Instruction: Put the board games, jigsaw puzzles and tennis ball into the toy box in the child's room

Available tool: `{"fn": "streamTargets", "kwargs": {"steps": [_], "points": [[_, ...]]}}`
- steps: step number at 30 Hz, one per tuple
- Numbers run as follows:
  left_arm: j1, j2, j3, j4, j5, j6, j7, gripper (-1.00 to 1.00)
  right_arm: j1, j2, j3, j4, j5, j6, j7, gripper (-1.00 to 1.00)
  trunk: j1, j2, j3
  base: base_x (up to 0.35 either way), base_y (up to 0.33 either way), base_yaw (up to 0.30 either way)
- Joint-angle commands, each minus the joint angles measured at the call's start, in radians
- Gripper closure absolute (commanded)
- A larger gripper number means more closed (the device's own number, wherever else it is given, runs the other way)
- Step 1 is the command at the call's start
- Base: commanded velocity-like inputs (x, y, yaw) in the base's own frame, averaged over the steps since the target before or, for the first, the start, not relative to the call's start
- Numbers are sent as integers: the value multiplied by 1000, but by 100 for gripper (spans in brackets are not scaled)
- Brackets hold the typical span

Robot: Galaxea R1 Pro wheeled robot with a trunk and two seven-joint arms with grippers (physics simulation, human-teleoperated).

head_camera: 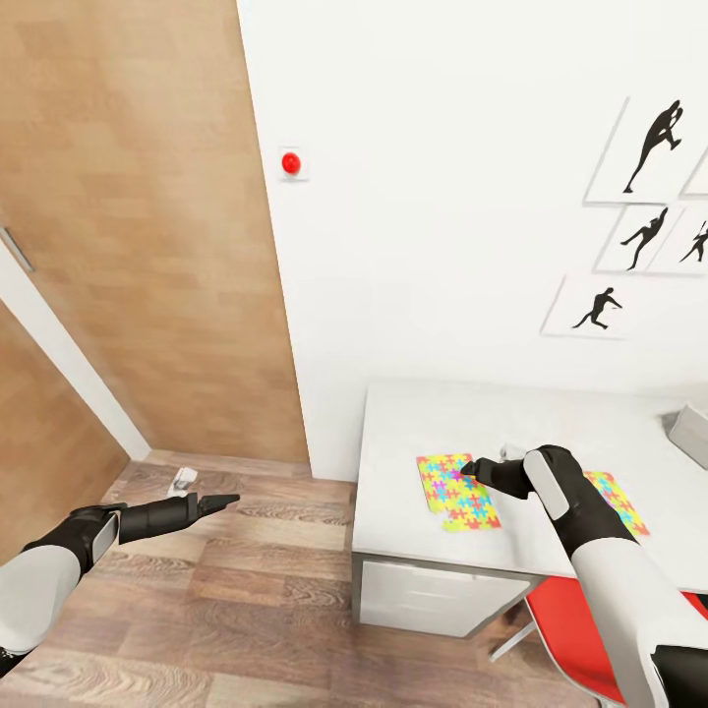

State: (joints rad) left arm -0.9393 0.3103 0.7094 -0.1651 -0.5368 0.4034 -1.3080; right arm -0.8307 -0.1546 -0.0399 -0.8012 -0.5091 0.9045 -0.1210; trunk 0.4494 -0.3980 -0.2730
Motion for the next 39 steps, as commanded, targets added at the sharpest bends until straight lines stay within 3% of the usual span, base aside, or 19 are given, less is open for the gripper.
{"fn": "streamTargets", "kwargs": {"steps": [1, 23, 39], "points": [[-1, 0, 8, -1, -9, 10, -5, -100, -1, 0, -1, -1, -11, 4, -10, -100, 1, -2, -2, 0, 0, 0], [-1, 0, 8, -1, -9, 9, -7, -100, -1, 2, -2, -1, -12, 7, -8, -100, 1, -2, -3, 0, 0, 0], [-1, 0, 8, -1, -11, 10, -7, -100, 0, 3, -2, 0, -11, 5, -9, -100, 1, -2, -17, 0, 0, 0]]}}
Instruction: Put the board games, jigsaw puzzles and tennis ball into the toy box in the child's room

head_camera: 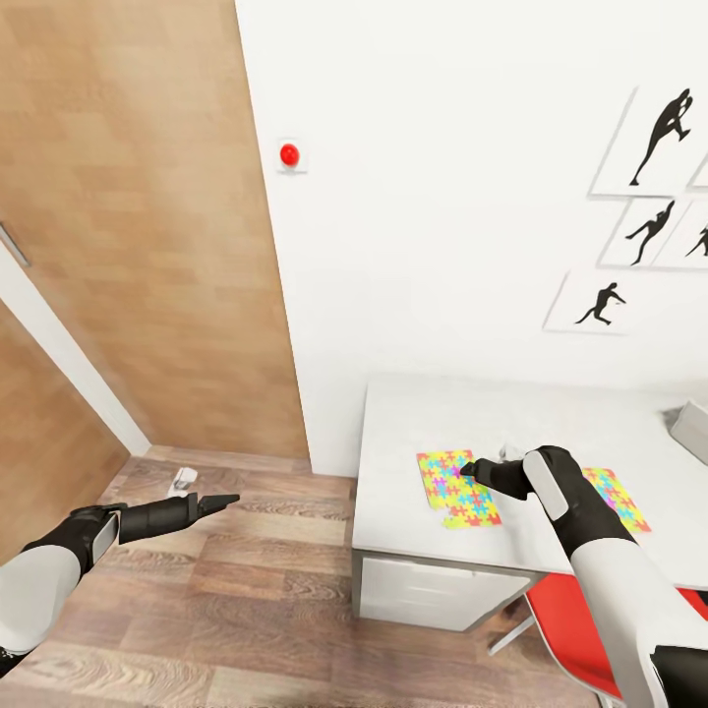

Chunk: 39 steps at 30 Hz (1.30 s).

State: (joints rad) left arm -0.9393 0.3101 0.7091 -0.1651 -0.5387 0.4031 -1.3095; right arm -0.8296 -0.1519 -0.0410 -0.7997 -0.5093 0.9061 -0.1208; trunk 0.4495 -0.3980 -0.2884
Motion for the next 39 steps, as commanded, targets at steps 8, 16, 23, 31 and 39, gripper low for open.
{"fn": "streamTargets", "kwargs": {"steps": [8, 16, 23, 31, 39], "points": [[-1, -1, 9, -1, -10, 10, -5, -100, -1, -1, 0, 1, -11, 4, -9, -100, 1, -2, -14, 0, 0, 0], [-1, -1, 8, -1, -10, 10, -5, -100, -1, 0, 0, 2, -11, 4, -10, -100, 1, -2, -27, 0, 0, 0], [-1, -2, 8, -1, -10, 10, -5, -100, -1, 0, 0, 2, -11, 3, -10, -100, 1, -2, -38, 0, 0, 0], [-1, -2, 9, -1, -10, 10, -5, -100, -1, 0, 1, 2, -11, 3, -10, -100, 1, -2, -45, 0, 0, 0], [-1, -2, 8, -1, -10, 10, -5, -100, 0, 0, 1, 2, -11, 3, -9, -100, 1, -2, -46, 0, 46, 0]]}}
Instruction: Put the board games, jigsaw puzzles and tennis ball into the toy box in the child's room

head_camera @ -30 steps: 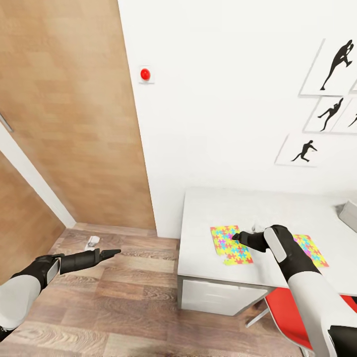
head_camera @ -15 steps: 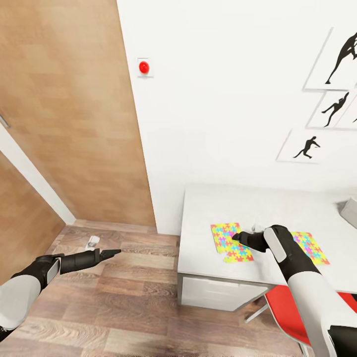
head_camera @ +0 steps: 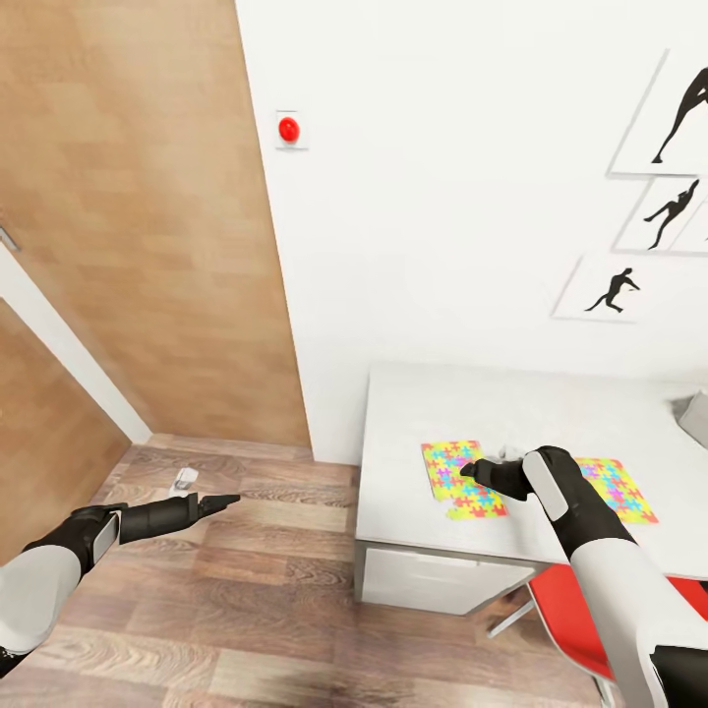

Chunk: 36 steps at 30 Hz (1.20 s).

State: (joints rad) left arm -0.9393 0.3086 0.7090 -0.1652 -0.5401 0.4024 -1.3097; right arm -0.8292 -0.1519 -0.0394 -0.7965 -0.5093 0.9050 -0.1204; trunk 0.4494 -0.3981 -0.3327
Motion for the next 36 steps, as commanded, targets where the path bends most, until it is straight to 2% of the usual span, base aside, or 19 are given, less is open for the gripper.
{"fn": "streamTargets", "kwargs": {"steps": [1, 28, 32, 34, 36], "points": [[-1, 0, 9, 0, -9, 10, -5, -100, -1, 0, -1, -1, -11, 4, -10, -100, 1, -2, -2, 0, 140, 0], [-1, -5, 12, 0, -11, 12, -6, -100, -1, 0, 0, -1, -11, 3, -9, -100, 1, -2, -2, 0, 139, 0], [-1, -34, 13, 1, -11, 15, -6, -100, -1, 0, 0, -2, -11, 3, -9, -100, 1, -2, -2, 0, 165, 0], [-2, -69, 13, 0, -12, 17, -5, -100, -1, 0, 0, -2, -12, 3, -9, -100, 1, -2, -2, 0, 151, 0], [-2, -91, 13, -1, -12, 17, -5, -100, -1, 0, 0, -2, -12, 3, -9, -100, 1, -2, -2, 0, 82, 0]]}}
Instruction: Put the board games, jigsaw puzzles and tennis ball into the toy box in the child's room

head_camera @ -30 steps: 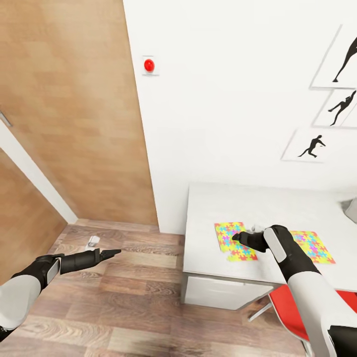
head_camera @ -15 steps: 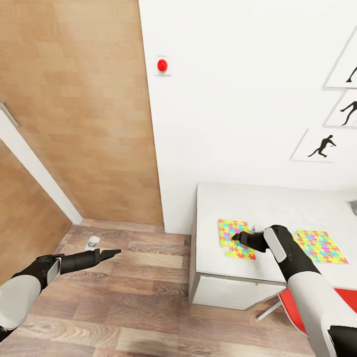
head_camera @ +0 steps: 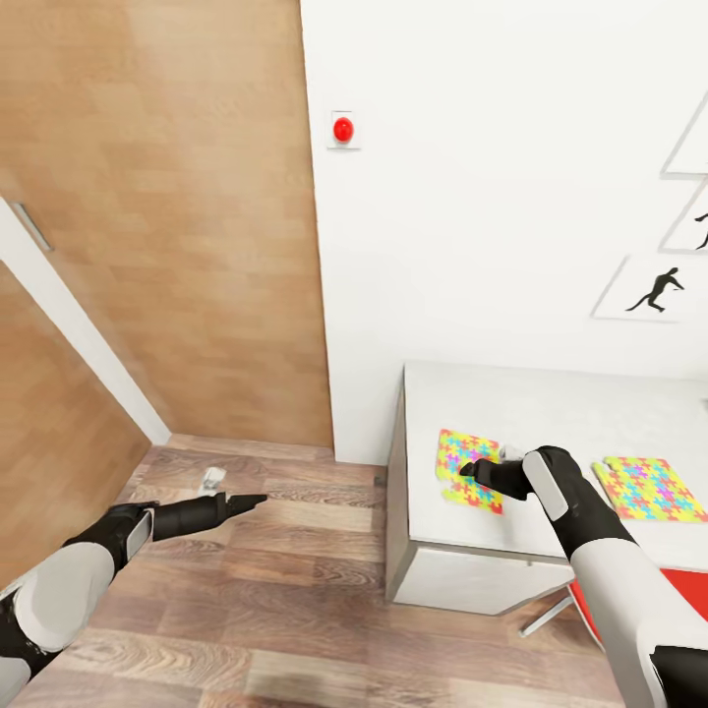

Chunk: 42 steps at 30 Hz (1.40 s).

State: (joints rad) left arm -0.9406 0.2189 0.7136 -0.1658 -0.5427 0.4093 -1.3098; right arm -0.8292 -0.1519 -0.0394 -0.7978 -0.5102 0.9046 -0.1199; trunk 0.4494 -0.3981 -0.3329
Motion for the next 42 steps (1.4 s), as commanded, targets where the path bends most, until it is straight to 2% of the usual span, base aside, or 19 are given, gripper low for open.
{"fn": "streamTargets", "kwargs": {"steps": [1, 6, 9, 17, 27, 42], "points": [[-2, -6, 9, -1, -9, 11, -5, -100, -1, 0, 0, -1, -11, 4, -10, -100, 1, -2, -2, 0, 79, 0], [-3, -31, 9, -3, -10, 11, -6, -100, -1, 0, 0, -2, -11, 5, -10, -100, 1, -2, -2, 0, 175, 0], [-3, -34, 9, -3, -10, 10, -6, -100, -1, 0, -1, -3, -11, 5, -9, -100, 1, -2, -2, 0, 103, 0], [-3, -35, 9, -3, -10, 9, -7, -100, -2, -1, -2, -6, -11, 5, -5, -100, 1, -2, -2, 0, 24, 0], [-3, -36, 9, -3, -10, 8, -7, -100, -2, -3, -1, -6, -3, 4, 71, -100, 1, -2, -2, 0, 91, 0], [-3, -38, 9, -3, -10, 8, -8, -100, -2, -4, -2, -6, 2, 4, 78, -100, 1, -2, -2, 0, 95, 0]]}}
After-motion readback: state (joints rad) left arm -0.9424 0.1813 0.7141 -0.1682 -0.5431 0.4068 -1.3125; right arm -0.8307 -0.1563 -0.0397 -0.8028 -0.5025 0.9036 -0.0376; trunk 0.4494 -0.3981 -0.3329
